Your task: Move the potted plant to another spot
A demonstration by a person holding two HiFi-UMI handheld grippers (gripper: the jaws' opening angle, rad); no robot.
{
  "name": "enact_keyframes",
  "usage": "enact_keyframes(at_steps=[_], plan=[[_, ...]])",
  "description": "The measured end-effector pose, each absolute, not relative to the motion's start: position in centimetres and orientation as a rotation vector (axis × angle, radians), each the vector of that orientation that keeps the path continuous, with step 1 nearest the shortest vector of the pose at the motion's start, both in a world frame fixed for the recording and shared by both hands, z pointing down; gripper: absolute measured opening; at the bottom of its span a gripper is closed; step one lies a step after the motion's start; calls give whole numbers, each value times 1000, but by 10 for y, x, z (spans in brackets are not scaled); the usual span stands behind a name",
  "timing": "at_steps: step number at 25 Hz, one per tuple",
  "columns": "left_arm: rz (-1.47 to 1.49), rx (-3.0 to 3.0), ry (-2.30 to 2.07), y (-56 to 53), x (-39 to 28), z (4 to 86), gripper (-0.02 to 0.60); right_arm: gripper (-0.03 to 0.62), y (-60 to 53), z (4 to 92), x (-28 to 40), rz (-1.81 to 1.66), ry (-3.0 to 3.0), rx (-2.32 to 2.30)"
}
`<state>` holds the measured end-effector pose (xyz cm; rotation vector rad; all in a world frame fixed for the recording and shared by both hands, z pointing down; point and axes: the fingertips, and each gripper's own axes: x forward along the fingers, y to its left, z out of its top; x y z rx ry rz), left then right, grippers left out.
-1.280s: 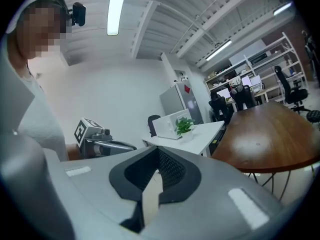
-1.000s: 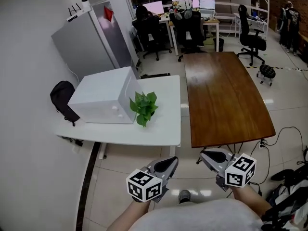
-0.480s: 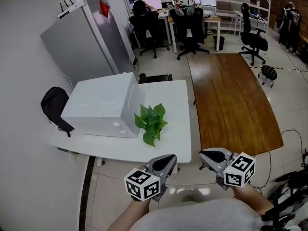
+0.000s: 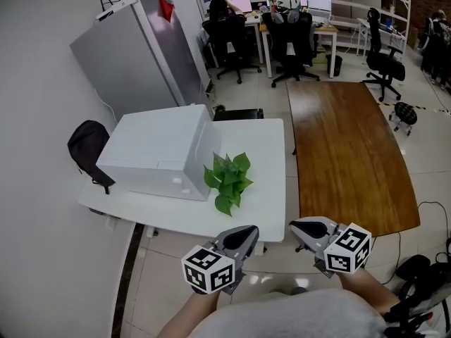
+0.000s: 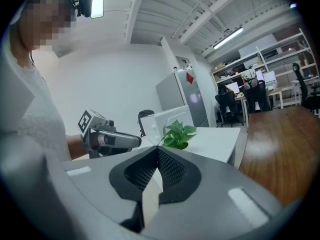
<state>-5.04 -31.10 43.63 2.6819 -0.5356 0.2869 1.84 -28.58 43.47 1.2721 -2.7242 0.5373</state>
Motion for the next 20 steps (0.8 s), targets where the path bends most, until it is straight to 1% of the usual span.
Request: enact_keyframes(at_steps=[9, 11, 13, 15, 16, 20], plan=[[277, 2640, -672, -316, -70, 442, -6, 9, -300, 429, -1, 341, -2771, 1083], [274, 2628, -697, -318, -75, 444, -6, 43, -306, 429, -6, 304, -2777, 1032], [277, 2618, -721, -320, -81, 446, -6, 58, -315, 432, -12, 273, -2779, 985], [283, 2606, -744, -321, -89, 449, -6, 88, -326, 439, -20, 249, -2770, 944], [283, 2597, -755, -322, -92, 451, -6, 115, -332, 445, -23, 242, -2760, 924], [282, 2566, -798, -325, -107, 457, -6, 149, -368, 486, -31, 252, -2690, 887]])
